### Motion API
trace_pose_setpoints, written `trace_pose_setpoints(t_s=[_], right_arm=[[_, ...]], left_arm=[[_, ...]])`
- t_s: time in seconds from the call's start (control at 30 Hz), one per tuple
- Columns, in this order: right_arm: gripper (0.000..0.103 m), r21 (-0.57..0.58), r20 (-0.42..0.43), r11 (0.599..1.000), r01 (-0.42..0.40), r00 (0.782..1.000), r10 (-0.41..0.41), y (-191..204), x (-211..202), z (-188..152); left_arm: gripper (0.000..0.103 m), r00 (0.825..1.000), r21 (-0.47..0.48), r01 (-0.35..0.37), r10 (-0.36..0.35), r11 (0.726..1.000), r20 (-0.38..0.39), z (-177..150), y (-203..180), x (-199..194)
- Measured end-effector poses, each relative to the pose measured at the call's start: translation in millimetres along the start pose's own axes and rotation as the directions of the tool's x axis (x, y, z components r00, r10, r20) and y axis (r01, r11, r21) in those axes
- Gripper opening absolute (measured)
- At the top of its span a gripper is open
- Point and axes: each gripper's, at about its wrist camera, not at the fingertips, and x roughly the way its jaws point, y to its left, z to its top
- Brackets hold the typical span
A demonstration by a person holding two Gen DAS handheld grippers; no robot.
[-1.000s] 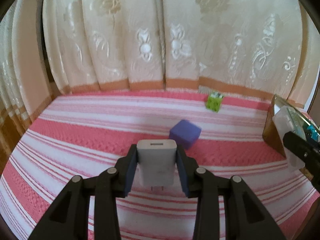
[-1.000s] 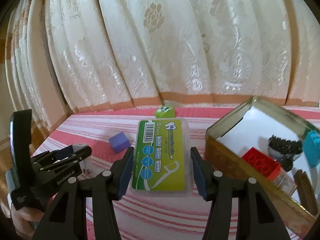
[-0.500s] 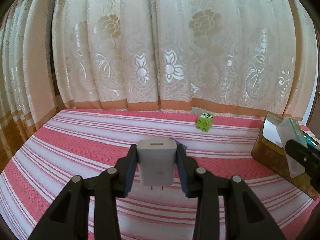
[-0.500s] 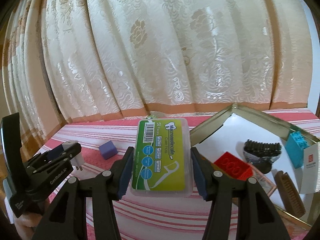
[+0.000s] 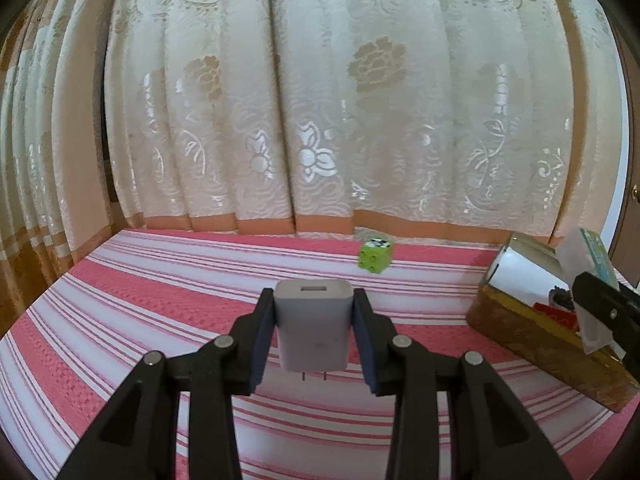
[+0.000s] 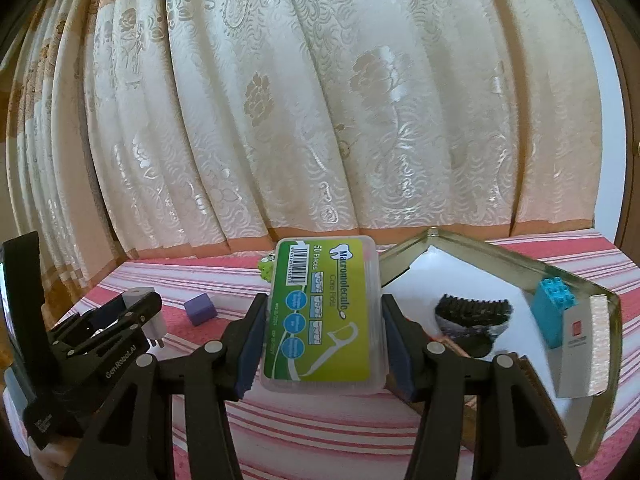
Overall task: Organize rigid objects
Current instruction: 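Carry the white plug and floss container over the gold tin with both tools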
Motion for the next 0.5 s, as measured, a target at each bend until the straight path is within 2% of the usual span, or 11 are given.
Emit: trace_pose_setpoints(t_s=[0.5], right_arm=[[0.057, 0.033, 0.062, 0.999, 0.022, 0.998, -0.024, -43.6, -26.1, 2.8]], left_arm=[[0.037, 0.998, -0.014, 0.058, -0.057, 0.998, 0.031, 1.2, -51.4, -15.0]])
